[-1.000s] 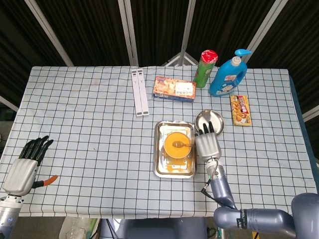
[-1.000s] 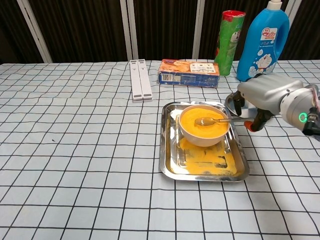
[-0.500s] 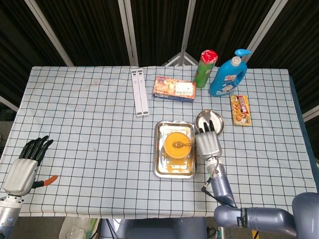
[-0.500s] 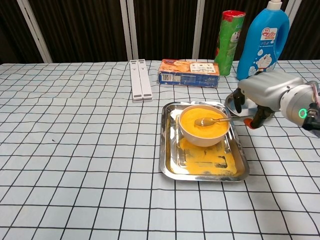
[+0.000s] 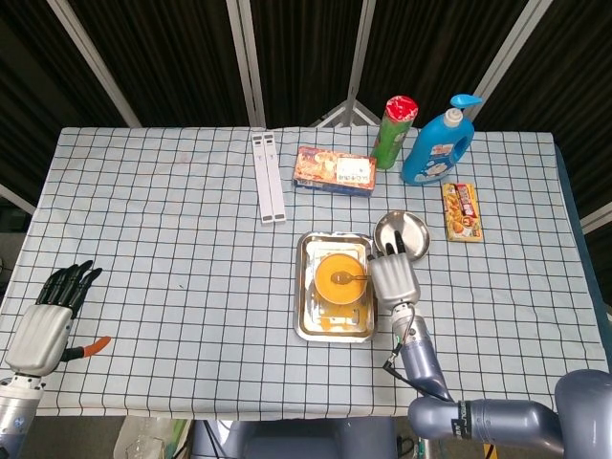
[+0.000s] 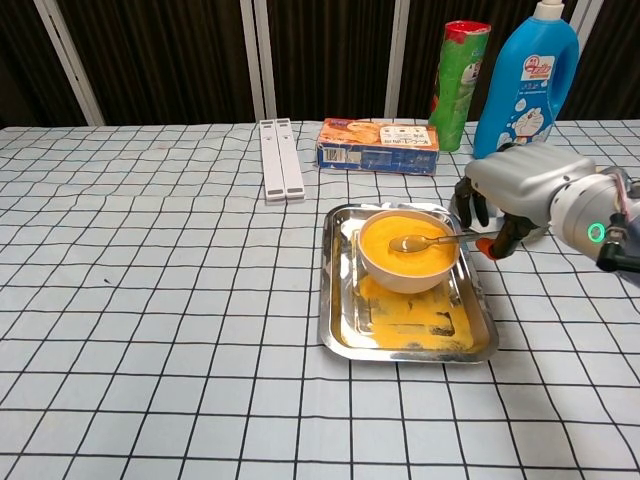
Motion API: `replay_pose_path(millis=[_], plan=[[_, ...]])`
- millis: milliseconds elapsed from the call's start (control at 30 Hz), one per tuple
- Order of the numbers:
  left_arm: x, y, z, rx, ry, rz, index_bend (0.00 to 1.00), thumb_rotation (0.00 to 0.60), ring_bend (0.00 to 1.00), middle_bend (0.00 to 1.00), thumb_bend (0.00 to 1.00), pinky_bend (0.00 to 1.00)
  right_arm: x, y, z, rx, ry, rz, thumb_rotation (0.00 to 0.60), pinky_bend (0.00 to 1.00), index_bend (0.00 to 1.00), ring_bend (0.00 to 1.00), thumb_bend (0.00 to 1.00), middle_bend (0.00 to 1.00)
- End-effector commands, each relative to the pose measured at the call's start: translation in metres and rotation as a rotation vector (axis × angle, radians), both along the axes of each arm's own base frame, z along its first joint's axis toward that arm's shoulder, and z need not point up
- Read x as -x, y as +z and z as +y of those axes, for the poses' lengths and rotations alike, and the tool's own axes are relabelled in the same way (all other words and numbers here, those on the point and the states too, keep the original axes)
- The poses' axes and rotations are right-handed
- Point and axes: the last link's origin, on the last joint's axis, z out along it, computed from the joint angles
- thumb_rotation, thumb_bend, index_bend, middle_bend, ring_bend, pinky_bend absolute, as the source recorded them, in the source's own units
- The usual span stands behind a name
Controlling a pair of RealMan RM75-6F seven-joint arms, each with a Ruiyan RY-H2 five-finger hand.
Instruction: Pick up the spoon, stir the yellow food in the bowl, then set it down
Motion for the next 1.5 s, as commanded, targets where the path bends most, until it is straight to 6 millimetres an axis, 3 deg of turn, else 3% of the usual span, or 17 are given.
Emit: replay_pose_path(millis=[33,1100,1500], plan=[[0.0000,0.0000,0.0000,0.000,0.000,0.000,0.00,0.600,0.00,0.00,0.00,0.04,-0.0003,-0.0010,-0.0002,0.000,0.002,-0.001,0.600,0.00,0.45,0.25,0.45,0.46],[0.0003,0.0002,0.0001,0.000,0.002,-0.003,0.00,0.600,0.00,0.00,0.00,0.04,0.0037,-0.0035,0.0000,0.002,-0.015,0.003,0.600,0.00,0.51,0.29,0.47,0.49],[0.0003,0.0001,0.0002,0.001,0.002,-0.002,0.00,0.600,0.00,0.00,0.00,0.04,0.0047,-0.0033,-0.0010,0.003,-0.021,0.006,0.600,0.00,0.53,0.31,0.54,0.50]])
